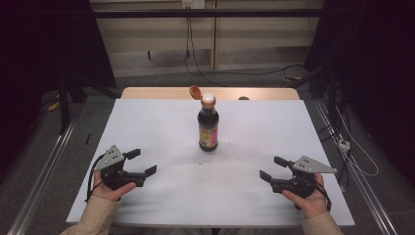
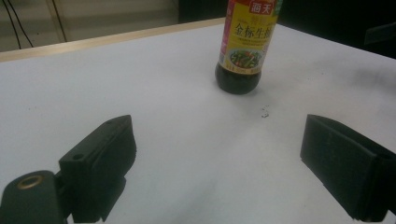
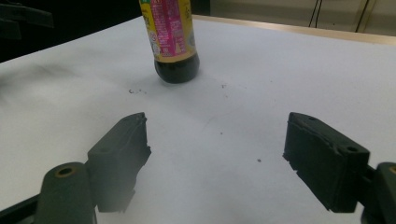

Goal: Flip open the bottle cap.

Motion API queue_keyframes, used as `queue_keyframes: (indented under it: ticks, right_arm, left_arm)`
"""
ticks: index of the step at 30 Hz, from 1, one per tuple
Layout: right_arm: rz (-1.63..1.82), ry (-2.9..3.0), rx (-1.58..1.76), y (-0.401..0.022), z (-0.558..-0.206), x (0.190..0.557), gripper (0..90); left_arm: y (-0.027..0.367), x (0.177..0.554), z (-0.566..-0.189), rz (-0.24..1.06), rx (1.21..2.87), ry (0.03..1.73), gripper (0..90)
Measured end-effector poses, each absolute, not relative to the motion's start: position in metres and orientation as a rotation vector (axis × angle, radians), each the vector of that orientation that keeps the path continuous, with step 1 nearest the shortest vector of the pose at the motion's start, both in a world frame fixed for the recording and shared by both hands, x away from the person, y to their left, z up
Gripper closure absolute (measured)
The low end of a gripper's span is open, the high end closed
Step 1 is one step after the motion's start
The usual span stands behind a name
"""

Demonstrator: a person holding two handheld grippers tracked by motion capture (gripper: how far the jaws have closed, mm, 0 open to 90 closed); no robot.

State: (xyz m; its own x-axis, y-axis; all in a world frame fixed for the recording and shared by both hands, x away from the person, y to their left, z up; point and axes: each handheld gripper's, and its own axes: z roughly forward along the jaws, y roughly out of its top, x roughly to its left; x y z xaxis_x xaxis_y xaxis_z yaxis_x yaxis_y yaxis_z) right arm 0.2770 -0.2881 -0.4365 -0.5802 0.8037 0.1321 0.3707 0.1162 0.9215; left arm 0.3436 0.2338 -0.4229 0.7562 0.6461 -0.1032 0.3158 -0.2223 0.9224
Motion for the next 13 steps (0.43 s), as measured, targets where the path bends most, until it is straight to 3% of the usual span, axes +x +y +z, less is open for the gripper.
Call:
queue_keyframes:
  ticks: [13]
  right_arm:
    - [1.450,1.983,1.168,-0.2947,-0.4412,0.2740,20.7]
  left_arm:
    - [0.2344,0.3433,-0.4279,0.351,1.855,0.734,9.9]
